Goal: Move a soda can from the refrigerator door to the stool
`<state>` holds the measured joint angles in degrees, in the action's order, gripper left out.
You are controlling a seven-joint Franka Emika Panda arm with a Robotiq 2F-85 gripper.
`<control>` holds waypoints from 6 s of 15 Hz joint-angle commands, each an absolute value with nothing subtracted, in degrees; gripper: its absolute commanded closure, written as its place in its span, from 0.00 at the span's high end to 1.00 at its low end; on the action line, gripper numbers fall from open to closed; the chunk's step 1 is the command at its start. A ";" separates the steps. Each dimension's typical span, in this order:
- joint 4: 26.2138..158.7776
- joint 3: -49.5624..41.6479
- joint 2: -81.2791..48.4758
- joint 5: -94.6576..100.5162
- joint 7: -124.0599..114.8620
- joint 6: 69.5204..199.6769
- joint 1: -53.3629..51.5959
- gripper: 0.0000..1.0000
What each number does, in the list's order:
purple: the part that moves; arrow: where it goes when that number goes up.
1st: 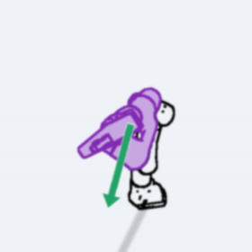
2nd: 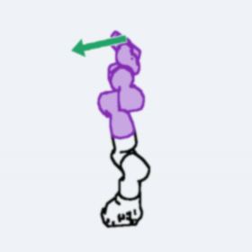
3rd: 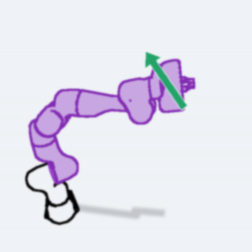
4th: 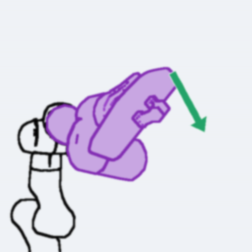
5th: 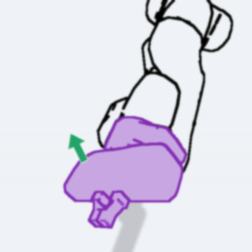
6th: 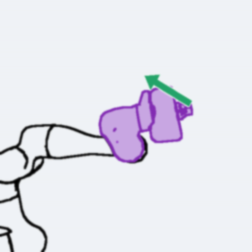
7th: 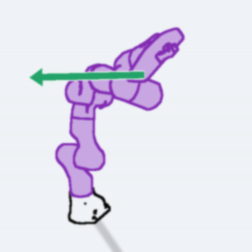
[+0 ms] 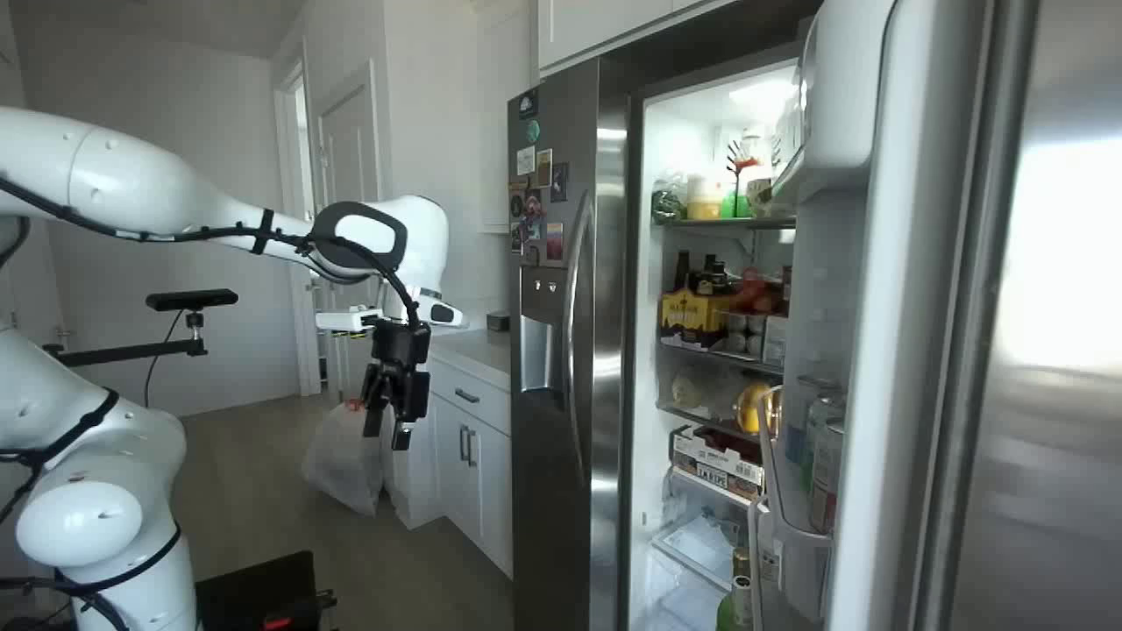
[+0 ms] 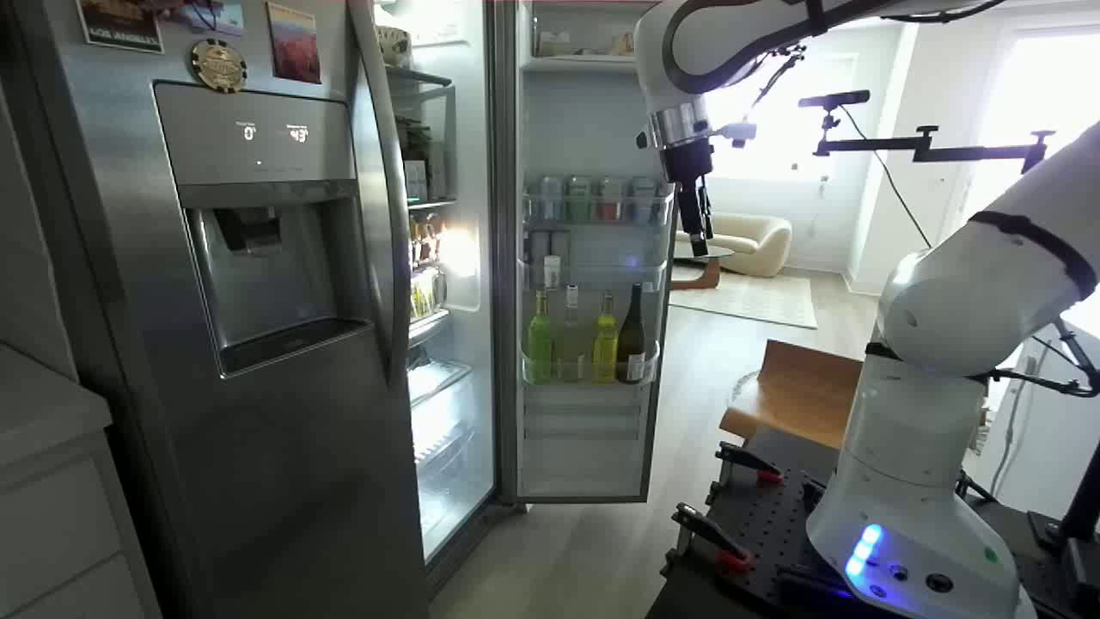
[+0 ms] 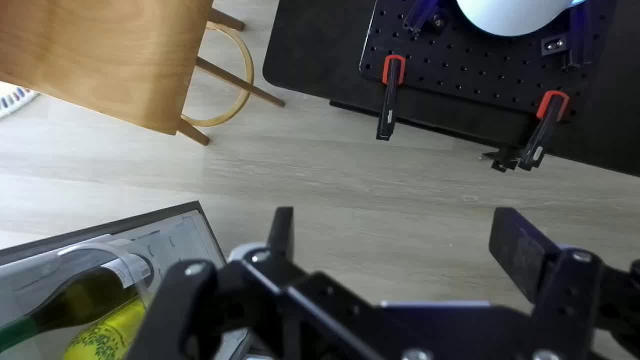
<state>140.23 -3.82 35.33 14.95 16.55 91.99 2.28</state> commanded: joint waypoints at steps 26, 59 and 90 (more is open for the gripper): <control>135.36 4.50 21.65 21.56 -42.47 150.12 25.76 1.00; 104.08 -13.67 -7.99 72.51 -79.55 156.33 24.91 1.00; 85.26 -16.28 -25.67 72.98 -80.85 157.61 27.31 0.49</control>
